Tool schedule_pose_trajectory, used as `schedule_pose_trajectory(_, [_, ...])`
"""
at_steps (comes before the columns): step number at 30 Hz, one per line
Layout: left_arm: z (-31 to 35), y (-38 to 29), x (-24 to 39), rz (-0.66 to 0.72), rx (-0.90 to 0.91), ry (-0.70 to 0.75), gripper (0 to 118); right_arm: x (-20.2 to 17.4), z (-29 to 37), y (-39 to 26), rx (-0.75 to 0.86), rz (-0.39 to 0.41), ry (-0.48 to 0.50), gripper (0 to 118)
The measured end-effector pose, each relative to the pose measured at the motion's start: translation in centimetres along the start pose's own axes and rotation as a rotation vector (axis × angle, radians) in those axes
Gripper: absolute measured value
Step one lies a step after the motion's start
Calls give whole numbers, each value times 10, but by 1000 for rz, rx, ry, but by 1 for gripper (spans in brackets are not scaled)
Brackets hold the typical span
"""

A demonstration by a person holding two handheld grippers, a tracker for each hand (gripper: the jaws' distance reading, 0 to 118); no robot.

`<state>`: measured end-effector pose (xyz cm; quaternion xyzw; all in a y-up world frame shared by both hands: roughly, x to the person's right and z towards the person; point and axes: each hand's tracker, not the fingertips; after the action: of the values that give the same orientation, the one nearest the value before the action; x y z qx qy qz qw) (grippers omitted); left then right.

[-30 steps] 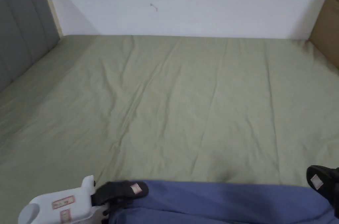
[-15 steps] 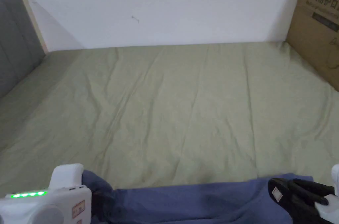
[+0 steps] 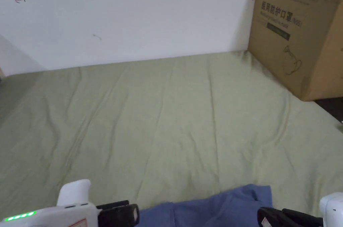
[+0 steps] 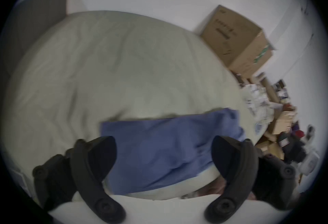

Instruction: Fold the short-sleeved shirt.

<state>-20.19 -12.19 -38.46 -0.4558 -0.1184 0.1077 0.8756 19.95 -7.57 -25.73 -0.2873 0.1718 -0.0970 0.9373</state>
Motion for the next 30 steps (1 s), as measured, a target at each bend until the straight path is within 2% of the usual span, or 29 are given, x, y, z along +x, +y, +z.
schedule_pose_trajectory(1, [-7, -3, -6, 30, -20, -70, 68, 3, 1, 0, 5, 3, -8, 0])
schedule_pose_trajectory(2, [-16, -5, -8, 64, -54, -108, 68, 6, 1, 0, 8, 3, -12, 0])
schedule_pose_trajectory(3, [-31, -10, -5, 77, -99, -134, 6, 9, 1, 0, 8, 1, -17, 0])
schedule_pose_trajectory(4, [-39, -13, -2, 57, -94, -120, 0, 10, -1, 0, 7, -7, -21, 0])
schedule_pose_trajectory(8, [-95, -25, 35, -61, -217, -148, 0, 14, -3, -6, 2, -35, -24, 0])
schedule_pose_trajectory(11, [-136, -36, 53, -33, -269, -136, 0, 9, -10, -12, -48, 48, -56, 0])
schedule_pose_trajectory(15, [-115, -26, 62, -17, -232, -164, 0, 2, -14, -19, -54, 51, -28, 0])
schedule_pose_trajectory(20, [-78, -31, 55, 161, -203, -624, 0, -6, -22, -15, -65, 70, -6, 0])
schedule_pose_trajectory(22, [-53, -29, 38, 187, -61, -602, 0, -9, -22, -12, -58, 83, -3, 0])
schedule_pose_trajectory(25, [-31, -24, -14, 307, -3, -629, 0, -14, -19, -8, -37, 98, -1, 0])
schedule_pose_trajectory(26, [-27, -22, -34, 346, 10, -630, 2, -14, -19, -7, -36, 95, 5, 0])
schedule_pose_trajectory(27, [-24, -20, -54, 350, 21, -601, 26, -14, -20, -7, -38, 87, 16, 0])
schedule_pose_trajectory(29, [-20, -17, -82, 338, 24, -534, 101, -12, -24, -8, -56, 57, 61, 0])
schedule_pose_trajectory(30, [-25, -16, -94, 335, 13, -539, 118, -12, -27, -10, -64, 48, 68, 0])
